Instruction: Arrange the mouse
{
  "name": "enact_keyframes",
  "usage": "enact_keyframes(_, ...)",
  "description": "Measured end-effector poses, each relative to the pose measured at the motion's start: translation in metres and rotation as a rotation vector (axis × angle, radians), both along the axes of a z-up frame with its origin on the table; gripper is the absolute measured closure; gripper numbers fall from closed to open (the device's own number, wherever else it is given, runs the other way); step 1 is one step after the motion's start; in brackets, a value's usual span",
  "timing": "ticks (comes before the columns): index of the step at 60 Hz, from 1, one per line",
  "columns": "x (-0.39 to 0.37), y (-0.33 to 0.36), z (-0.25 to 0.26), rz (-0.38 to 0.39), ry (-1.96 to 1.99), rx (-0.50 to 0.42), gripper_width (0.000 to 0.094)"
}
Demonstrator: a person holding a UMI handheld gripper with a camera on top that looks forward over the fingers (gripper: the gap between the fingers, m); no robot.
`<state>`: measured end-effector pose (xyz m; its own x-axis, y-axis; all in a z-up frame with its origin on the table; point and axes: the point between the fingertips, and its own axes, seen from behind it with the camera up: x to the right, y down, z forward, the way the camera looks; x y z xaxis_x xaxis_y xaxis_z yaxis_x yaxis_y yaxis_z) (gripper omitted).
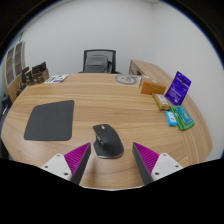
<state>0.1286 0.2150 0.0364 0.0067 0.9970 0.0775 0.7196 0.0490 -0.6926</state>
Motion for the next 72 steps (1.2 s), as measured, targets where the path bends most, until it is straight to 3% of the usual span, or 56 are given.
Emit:
enact_keyframes(20,-0.048,0.005,-0.043,-0.003,-0.032,-0.038,0.0072)
enact_keyframes(44,-0.081,0.013,-0.058,-0.023,-0.049,-0.089,0.0091)
enact_keyframes(48,-0.083,0.013,-0.057,-0.019,-0.048,-0.089,0.0167)
enact_keyframes(55,-0.085,0.012,-0.058,-0.027,-0.044,-0.094,0.0389)
enact_keyframes(72,-0.083,0.017,-0.059,-0.075,-0.057,-0.101,0.0566)
